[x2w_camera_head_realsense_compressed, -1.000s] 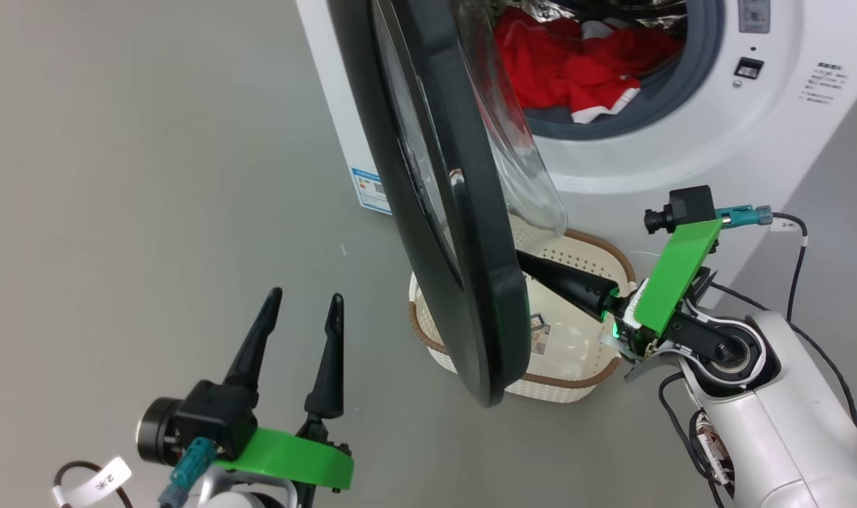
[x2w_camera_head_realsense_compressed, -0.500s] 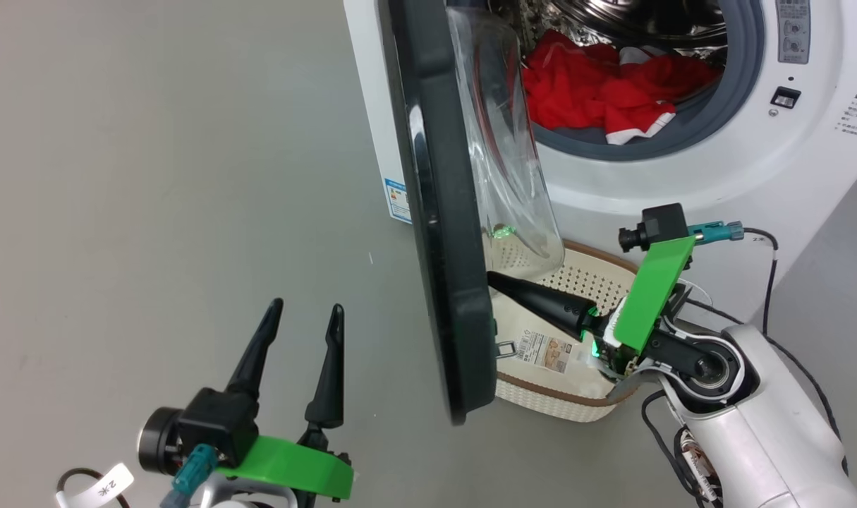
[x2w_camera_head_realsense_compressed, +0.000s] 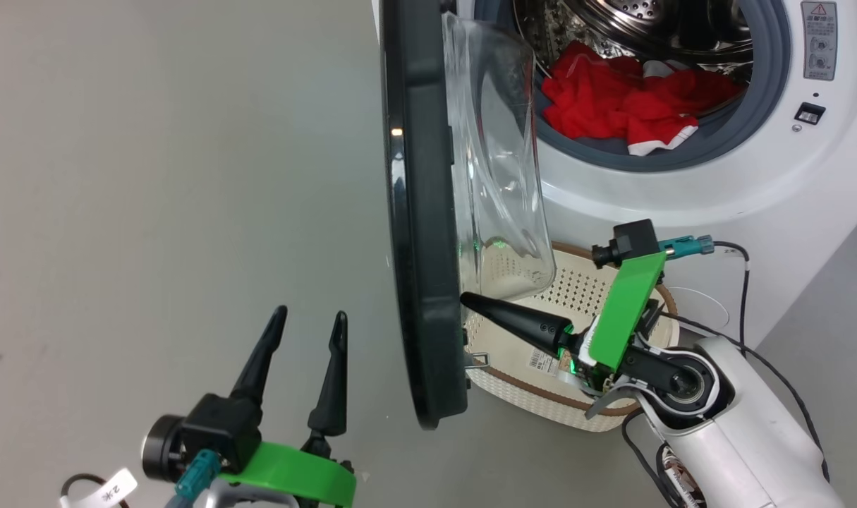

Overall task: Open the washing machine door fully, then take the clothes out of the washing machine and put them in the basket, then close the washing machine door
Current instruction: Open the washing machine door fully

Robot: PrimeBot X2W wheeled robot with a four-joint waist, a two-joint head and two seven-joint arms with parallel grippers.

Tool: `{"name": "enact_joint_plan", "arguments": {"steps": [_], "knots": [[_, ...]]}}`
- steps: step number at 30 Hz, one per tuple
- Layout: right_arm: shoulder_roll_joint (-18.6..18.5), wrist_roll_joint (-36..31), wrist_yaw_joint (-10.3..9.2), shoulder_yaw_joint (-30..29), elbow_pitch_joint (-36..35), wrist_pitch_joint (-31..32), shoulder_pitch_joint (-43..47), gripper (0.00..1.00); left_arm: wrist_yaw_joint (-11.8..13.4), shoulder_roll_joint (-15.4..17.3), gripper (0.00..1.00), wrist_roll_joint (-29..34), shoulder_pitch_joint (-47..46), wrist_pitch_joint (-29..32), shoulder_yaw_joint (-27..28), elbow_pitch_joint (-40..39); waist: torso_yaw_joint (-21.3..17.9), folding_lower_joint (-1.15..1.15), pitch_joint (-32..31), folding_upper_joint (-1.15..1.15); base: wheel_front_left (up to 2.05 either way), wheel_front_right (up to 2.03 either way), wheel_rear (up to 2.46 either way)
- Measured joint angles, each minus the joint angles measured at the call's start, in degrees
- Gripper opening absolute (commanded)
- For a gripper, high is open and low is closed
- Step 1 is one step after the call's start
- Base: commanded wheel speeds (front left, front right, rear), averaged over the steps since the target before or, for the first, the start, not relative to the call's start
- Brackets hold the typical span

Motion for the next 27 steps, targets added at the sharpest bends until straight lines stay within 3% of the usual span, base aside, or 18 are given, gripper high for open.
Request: {"name": "enact_joint_plan", "arguments": {"steps": [16, 25, 27], "knots": [[0.0, 1.2, 0.0, 2.3, 0.8, -1.2, -0.1, 0.0, 0.8, 0.2, 1.0, -0.8, 1.1, 0.0, 0.1, -1.0, 0.2, 0.0, 0.3, 0.0, 0.0, 0.0, 0.0], [-3.2, -12.9, 0.0, 5.2, -5.0, -8.9, -0.2, 0.0, 0.8, 0.1, 1.0, -3.4, 1.7, 0.0, 0.6, -1.7, 0.1, 0.0, 0.2, 0.0, 0.0, 0.0, 0.0], [-3.2, -15.6, 0.0, 5.2, -6.7, -10.9, 0.3, 0.29, 0.8, 0.1, 1.0, -3.7, 1.7, 0.0, 0.8, -1.8, 0.1, 0.0, 0.2, 0.0, 0.0, 0.0, 0.0]]}}
